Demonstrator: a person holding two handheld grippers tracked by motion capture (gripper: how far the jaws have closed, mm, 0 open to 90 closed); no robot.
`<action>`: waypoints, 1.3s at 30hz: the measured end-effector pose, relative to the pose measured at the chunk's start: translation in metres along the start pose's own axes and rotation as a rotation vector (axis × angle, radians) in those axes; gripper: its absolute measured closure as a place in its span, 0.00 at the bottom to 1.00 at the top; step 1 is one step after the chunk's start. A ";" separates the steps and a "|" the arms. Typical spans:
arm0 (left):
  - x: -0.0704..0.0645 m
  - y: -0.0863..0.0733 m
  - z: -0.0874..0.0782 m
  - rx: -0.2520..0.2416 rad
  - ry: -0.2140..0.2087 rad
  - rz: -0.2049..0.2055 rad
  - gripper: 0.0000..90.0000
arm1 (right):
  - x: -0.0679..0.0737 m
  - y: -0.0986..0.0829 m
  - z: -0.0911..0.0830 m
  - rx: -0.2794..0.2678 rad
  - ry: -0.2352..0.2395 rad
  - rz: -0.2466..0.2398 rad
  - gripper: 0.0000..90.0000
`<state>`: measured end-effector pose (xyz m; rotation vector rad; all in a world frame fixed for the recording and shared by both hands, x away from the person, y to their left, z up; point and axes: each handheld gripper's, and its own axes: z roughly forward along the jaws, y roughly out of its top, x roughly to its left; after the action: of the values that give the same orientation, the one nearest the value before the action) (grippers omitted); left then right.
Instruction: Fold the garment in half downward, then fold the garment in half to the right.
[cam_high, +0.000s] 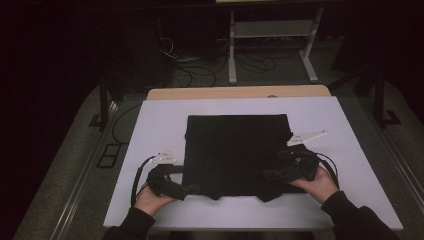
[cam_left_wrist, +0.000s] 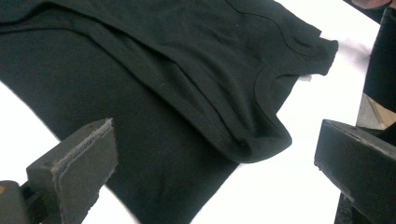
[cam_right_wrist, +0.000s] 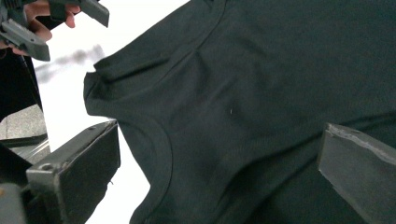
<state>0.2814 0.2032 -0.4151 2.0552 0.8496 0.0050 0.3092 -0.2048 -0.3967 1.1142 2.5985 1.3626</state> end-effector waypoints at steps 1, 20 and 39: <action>0.001 0.000 -0.001 -0.001 0.003 -0.002 0.00 | 0.000 0.003 0.001 -0.004 0.002 -0.005 0.00; 0.008 -0.008 -0.009 -0.015 0.055 0.010 0.00 | -0.004 0.059 0.027 -0.046 0.000 -0.049 0.00; 0.014 -0.015 -0.013 0.011 0.110 0.030 0.00 | -0.008 0.105 0.051 -0.033 -0.013 -0.098 0.00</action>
<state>0.2796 0.2265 -0.4224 2.0933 0.8871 0.1309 0.3926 -0.1334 -0.3554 0.9736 2.5738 1.3687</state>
